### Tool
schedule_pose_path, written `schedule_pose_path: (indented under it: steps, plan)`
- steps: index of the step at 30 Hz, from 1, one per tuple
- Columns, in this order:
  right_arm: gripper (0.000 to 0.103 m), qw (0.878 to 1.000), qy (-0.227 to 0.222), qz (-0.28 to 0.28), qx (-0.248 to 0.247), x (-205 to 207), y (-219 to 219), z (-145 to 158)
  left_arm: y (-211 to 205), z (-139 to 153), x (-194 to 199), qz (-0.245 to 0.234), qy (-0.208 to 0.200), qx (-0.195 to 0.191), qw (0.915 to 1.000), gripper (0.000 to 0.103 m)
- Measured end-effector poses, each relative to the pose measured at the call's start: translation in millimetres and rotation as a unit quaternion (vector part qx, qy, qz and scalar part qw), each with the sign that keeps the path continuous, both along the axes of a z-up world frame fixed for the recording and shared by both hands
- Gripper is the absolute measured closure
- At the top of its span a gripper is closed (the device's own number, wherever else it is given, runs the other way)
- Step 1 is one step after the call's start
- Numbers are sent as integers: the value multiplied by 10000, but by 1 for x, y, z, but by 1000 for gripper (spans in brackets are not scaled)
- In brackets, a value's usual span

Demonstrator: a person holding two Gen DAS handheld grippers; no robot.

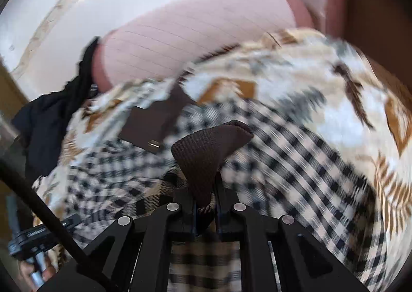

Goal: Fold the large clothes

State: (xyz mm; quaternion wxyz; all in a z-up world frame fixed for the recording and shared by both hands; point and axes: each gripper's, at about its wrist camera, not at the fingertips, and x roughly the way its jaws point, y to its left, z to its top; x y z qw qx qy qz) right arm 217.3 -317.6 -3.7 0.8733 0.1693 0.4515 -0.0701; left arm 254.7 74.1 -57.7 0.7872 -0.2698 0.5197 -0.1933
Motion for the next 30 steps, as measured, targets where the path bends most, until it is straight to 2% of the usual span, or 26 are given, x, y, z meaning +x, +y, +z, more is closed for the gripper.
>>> schedule_pose_path:
  steps: [4, 5, 7, 10, 12, 14, 17, 19, 20, 22, 24, 28, 30]
  plan:
    - [88, 9989, 417, -212, -71, -8, -20, -32, -9, -7, -10, 6, 74, 269, 9996, 97]
    - [84, 9986, 466, -246, -92, -11, -24, -35, -9, -8, -13, 16, 105, 261, 9996, 97]
    - [82, 9986, 452, -260, -89, -20, -31, -36, -4, -13, -15, 59, 228, 151, 9996, 97]
    - [77, 9971, 378, -512, -422, -39, -37, -22, 5, -14, -22, 120, 332, -52, 9994, 97]
    - [73, 9929, 47, -778, -895, -53, -33, 2, 12, -11, -29, 105, 306, -121, 9994, 97]
    - [69, 9919, -305, -724, -1001, -59, -21, 25, 14, -3, -36, 50, 182, -56, 9998, 96]
    - [64, 9957, -490, -147, -776, -44, 9, 46, 12, 9, -43, -2, -53, 89, 9999, 90]
    - [60, 9959, -524, 546, -492, -21, 43, 54, 12, 16, -45, 5, -201, 186, 9996, 71]
    - [58, 9940, -487, 902, -377, -7, 63, 56, 14, 18, -45, 66, -247, 222, 9994, 66]
    - [54, 9865, -444, 1575, -94, 21, 104, 58, 20, 18, -44, 246, -251, 209, 9992, 47]
    - [48, 9780, -366, 2055, -72, 42, 141, 54, 31, 13, -42, 414, -127, -18, 9991, 40]
    - [44, 9588, 38, 2842, -34, 91, 203, 36, 44, -3, -32, 656, 214, -453, 9966, 40]
    - [44, 9516, 217, 3056, -260, 106, 225, 24, 46, -10, -28, 702, 276, -537, 9957, 41]
